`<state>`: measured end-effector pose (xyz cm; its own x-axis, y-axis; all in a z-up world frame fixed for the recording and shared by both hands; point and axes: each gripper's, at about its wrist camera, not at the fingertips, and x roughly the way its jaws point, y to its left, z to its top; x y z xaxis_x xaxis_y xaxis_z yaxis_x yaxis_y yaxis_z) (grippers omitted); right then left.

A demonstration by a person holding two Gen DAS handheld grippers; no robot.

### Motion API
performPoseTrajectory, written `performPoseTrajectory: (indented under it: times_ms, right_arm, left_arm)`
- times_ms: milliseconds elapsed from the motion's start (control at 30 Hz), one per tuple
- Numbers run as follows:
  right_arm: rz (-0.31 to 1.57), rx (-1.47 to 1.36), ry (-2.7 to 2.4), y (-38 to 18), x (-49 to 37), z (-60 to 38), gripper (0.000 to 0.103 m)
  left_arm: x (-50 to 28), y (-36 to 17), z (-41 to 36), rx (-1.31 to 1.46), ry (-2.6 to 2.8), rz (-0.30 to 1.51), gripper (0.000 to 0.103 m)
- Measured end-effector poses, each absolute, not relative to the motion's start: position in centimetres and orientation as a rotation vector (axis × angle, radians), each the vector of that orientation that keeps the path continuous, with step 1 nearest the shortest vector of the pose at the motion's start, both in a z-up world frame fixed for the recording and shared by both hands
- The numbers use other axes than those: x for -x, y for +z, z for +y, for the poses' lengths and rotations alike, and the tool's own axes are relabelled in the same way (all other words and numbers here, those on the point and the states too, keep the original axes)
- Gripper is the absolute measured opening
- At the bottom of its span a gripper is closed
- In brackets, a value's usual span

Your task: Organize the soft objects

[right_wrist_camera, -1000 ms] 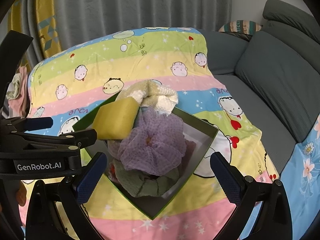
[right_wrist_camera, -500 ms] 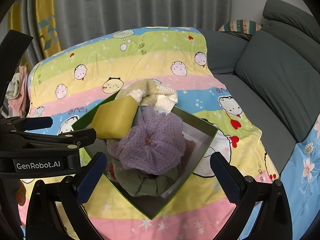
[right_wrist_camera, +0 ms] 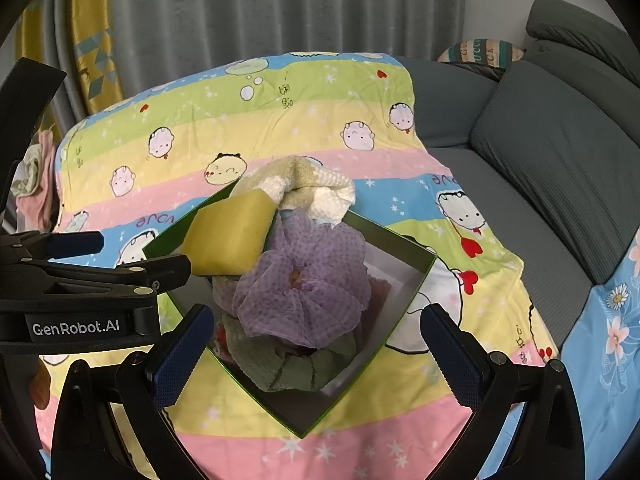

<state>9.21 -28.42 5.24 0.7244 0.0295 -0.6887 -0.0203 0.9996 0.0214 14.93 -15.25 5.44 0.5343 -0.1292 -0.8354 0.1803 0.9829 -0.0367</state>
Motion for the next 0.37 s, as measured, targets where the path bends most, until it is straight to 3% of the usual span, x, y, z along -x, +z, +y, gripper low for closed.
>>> performPoseTrajectory:
  times_ms: [367]
  right_arm:
    - [0.763,-0.011,0.031,4.45,-9.04,-28.42,0.103]
  left_arm:
    - [-14.87,5.32,-15.47,-0.051,-0.184,0.988,0.102]
